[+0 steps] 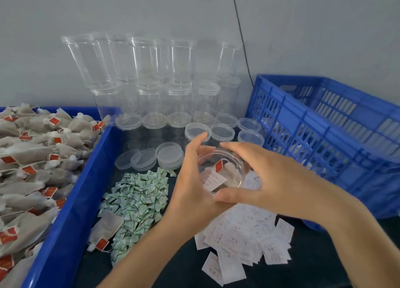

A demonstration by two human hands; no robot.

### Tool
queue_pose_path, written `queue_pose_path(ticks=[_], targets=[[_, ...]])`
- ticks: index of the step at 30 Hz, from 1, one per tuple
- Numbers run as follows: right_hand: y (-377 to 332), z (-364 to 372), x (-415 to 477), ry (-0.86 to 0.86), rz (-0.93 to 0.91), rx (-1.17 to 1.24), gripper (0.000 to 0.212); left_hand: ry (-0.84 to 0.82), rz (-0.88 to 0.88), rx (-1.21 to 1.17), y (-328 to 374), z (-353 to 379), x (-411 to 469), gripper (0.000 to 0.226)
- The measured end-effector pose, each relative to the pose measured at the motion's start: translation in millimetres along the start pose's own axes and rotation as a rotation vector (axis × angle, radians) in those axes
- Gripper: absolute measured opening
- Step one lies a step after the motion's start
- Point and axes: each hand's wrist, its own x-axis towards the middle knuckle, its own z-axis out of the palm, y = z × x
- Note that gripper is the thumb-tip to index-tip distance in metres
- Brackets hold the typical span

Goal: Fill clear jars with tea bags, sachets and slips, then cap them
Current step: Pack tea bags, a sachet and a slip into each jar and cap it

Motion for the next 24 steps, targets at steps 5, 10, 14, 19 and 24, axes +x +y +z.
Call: queue_pose_path(ticks=[5,10,14,19,24], targets=[[22.5,-45.3,-15.8,0.015,0.09,-0.058,0.097,-0.134,0.097,0.002,21.7,46.4,26.5,0.106],[50.1,-90.0,-35.5,-0.007,0.204,-0.059,0.112,-0.211,0.142,-0.071,44.3,90.0,58.7,0.115],[68.5,-131.0,-41.9,-0.008,0.274,-0.107,0.131,-0.177,0.245,-0.063,70.1,123.2,90.5,0.114],[89.9,-181.0,-38.3,0.165,0.257,-0.12,0.103,-0.002,0.367,-0.163,95.6,162.4,131.5,0.126],[114.1,-207.3,-34.4,0.107,0.29,-0.001,0.099,0.022,0.365,-0.202,102.5,182.4,162.7,0.127]])
